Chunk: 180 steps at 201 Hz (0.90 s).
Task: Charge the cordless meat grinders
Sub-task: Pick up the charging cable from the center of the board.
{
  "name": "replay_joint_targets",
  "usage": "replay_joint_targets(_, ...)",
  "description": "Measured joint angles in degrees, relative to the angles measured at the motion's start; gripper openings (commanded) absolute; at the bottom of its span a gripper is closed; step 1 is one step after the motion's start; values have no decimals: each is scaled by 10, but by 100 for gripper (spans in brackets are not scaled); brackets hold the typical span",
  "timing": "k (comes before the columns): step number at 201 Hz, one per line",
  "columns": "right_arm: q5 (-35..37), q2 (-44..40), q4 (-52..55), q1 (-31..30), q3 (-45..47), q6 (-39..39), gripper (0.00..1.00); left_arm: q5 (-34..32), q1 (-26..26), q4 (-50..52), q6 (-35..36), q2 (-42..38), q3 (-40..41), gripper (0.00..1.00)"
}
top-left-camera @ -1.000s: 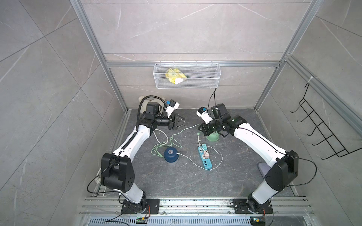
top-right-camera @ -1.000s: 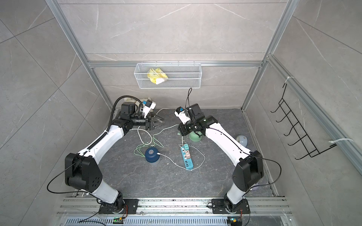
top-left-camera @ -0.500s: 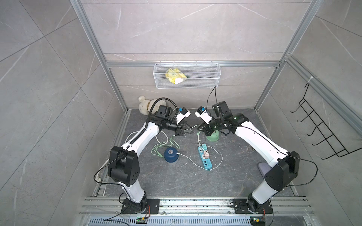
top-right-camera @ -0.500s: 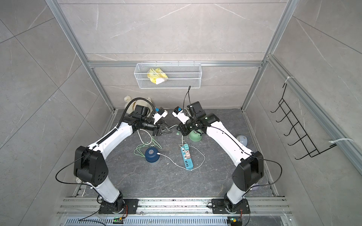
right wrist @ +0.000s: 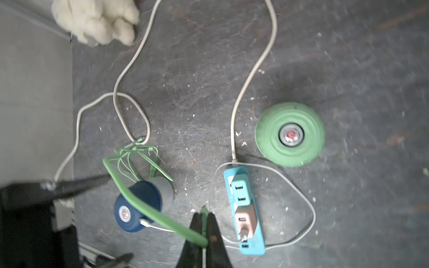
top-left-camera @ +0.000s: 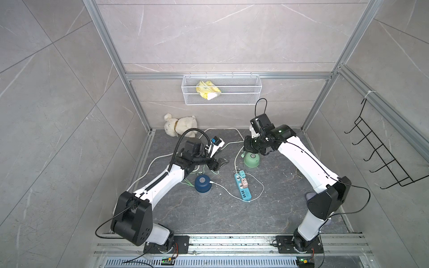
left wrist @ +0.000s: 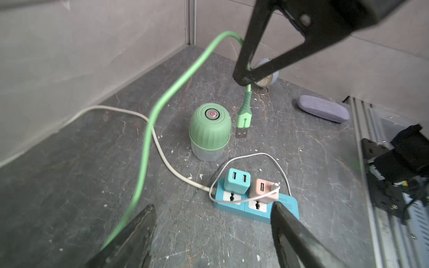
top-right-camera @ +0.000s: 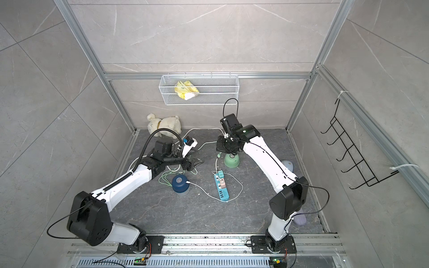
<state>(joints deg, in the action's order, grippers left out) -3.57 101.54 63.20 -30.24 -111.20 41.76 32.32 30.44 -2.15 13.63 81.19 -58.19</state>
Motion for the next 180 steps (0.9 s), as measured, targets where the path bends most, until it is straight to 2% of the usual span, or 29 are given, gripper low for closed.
replay_joint_targets(32,2,20,75,-1,-52,190,0,-85,89,-88,7,-8,47,65)
replay_joint_targets(69,-22,33,122,-3,-64,324,0,-170,116,-181,42,36,54,57)
replay_joint_targets(99,-43,35,136,-4,-85,375,0,-208,120,-230,67,67,54,52)
replay_joint_targets(122,-54,35,137,-4,-100,398,0,-217,123,-244,80,76,54,43)
replay_joint_targets(156,-62,35,138,-4,-102,422,0,-217,127,-267,90,76,54,42)
replay_joint_targets(180,-65,35,137,-4,-101,431,0,-217,129,-273,98,76,54,30)
